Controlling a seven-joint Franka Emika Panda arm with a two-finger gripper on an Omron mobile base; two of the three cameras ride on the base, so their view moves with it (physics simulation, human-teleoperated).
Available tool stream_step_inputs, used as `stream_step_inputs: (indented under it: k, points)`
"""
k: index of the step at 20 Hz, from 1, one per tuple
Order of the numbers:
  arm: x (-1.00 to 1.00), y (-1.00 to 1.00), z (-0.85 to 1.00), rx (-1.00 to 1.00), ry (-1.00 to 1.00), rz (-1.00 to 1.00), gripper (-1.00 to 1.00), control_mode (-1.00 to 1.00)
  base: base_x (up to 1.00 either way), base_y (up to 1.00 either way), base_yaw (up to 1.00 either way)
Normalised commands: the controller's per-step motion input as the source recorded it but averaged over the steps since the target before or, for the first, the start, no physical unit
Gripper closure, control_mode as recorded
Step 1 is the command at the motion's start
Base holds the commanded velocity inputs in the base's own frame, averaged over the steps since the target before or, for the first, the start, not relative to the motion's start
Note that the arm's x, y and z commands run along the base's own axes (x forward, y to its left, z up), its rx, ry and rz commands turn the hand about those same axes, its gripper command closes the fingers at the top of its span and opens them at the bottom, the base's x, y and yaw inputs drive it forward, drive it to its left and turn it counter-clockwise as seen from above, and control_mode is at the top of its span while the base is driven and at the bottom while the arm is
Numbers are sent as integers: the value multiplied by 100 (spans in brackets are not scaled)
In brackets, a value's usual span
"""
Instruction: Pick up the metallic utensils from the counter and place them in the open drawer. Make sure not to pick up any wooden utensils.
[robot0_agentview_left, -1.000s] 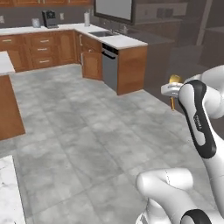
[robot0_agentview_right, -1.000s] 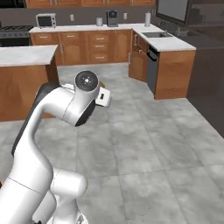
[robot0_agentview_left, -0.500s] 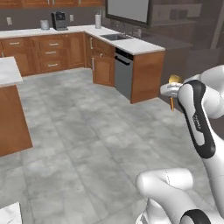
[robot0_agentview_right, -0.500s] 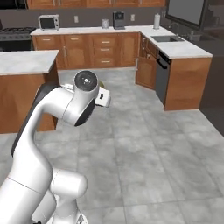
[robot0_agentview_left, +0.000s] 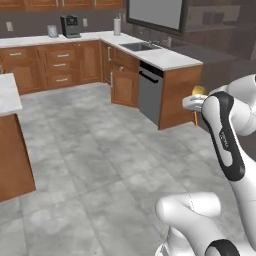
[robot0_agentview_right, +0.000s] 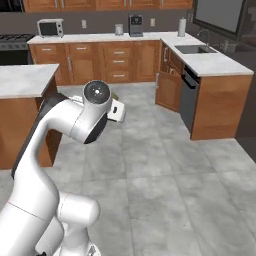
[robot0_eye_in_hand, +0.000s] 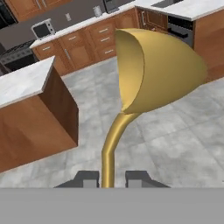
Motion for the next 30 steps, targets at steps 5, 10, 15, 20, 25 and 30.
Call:
stream_step_inputs:
  k: [5, 10, 15, 20, 25, 30]
  points:
    - [0, 0, 0, 0, 0, 0, 100, 100, 100, -26, 0]
    - [0, 0, 0, 0, 0, 0, 100, 100, 100, -16, 0]
    - [0, 0, 0, 0, 0, 0, 100, 100, 100, 5, 3]
    - [0, 0, 0, 0, 0, 0, 100, 100, 100, 19, 7]
    - [0, 0, 0, 0, 0, 0, 100, 100, 100, 17, 8]
    - [0, 0, 0, 0, 0, 0, 100, 100, 100, 4, 9]
